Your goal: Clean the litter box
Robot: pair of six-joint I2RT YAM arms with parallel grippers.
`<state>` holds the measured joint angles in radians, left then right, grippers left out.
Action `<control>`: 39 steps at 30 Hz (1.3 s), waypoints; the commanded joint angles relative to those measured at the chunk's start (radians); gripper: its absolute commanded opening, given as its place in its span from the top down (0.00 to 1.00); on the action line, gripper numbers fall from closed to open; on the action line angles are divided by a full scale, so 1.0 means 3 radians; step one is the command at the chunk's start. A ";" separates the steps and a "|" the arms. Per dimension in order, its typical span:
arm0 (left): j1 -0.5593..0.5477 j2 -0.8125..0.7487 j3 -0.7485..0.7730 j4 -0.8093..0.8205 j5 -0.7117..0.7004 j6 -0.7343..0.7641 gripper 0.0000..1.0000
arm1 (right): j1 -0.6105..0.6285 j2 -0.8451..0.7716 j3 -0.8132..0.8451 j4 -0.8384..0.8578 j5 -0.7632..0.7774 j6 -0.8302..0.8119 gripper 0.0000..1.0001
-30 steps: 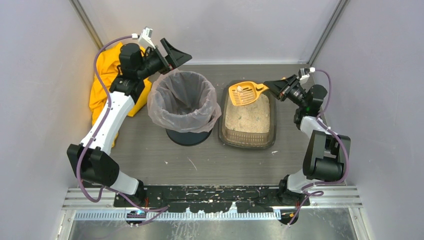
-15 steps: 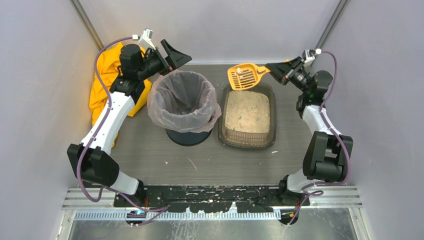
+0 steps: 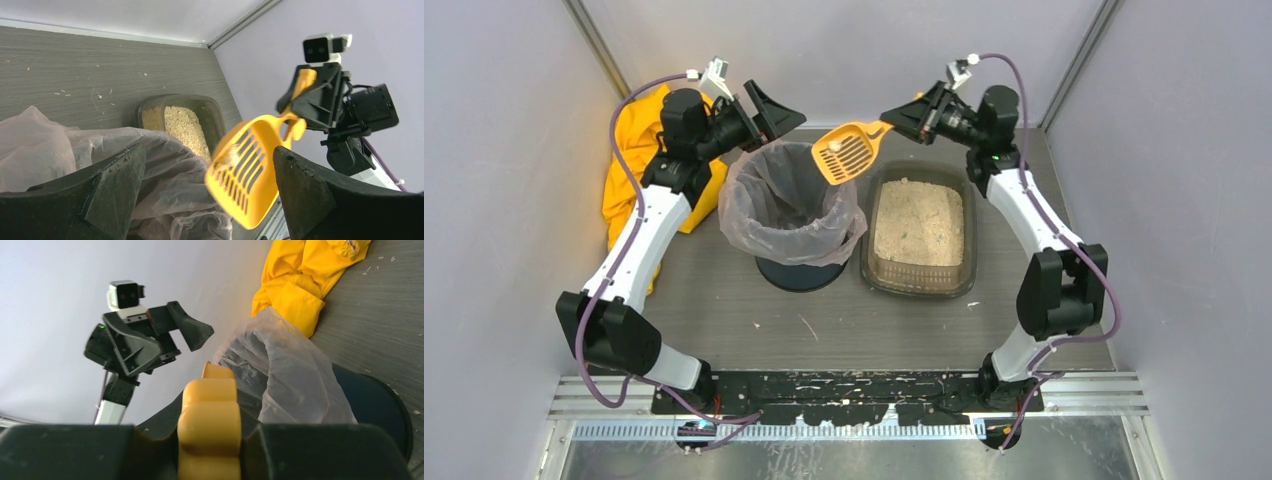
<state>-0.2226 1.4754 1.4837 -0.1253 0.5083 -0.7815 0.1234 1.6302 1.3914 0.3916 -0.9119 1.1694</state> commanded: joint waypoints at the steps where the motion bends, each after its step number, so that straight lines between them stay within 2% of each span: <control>1: 0.0029 -0.0208 0.0084 0.0012 0.0000 0.0110 0.02 | 0.0294 0.0198 0.0528 -0.0713 0.0126 -0.0593 0.99; 7: 0.0068 -0.0275 0.0096 -0.0114 -0.0052 0.0219 0.02 | 0.0649 0.0423 0.1223 -0.2072 0.0495 -0.1721 0.99; 12: 0.0097 -0.0300 0.0076 -0.0132 -0.0058 0.0230 0.01 | 0.0950 0.0525 0.1956 -0.3174 0.1123 -0.2712 0.99; 15: 0.0105 -0.0274 0.0084 -0.0113 -0.0049 0.0220 0.01 | 0.1135 0.0545 0.2399 -0.3563 0.1507 -0.3126 0.99; 20: 0.0113 -0.0213 0.0123 -0.0086 -0.0031 0.0205 0.01 | 0.1285 0.0570 0.2880 -0.3879 0.1811 -0.3421 0.99; 25: 0.0110 -0.0161 0.0128 -0.0016 0.0003 0.0151 0.01 | 0.1197 0.0396 0.2773 -0.3598 0.1648 -0.3170 0.99; 27: 0.0110 -0.0158 0.0119 -0.0016 0.0003 0.0148 0.01 | 0.0982 0.0221 0.2413 -0.3037 0.1310 -0.2675 0.99; 31: 0.0116 -0.0158 0.0094 -0.0008 0.0004 0.0150 0.01 | 0.0299 -0.0116 0.1530 -0.1567 0.0850 -0.1259 0.99; 33: 0.0118 -0.0165 0.0077 -0.0006 0.0000 0.0150 0.01 | -0.0020 -0.0221 0.1213 -0.1140 0.0751 -0.0915 0.99; 39: 0.0118 -0.0144 0.0020 0.0078 0.0024 0.0079 0.02 | -0.0705 -0.0300 0.0586 -0.1023 0.0765 -0.0457 0.99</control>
<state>-0.1944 1.4361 1.4837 -0.1726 0.4976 -0.7364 -0.0238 1.6058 1.6382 -0.0891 -0.6369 0.8444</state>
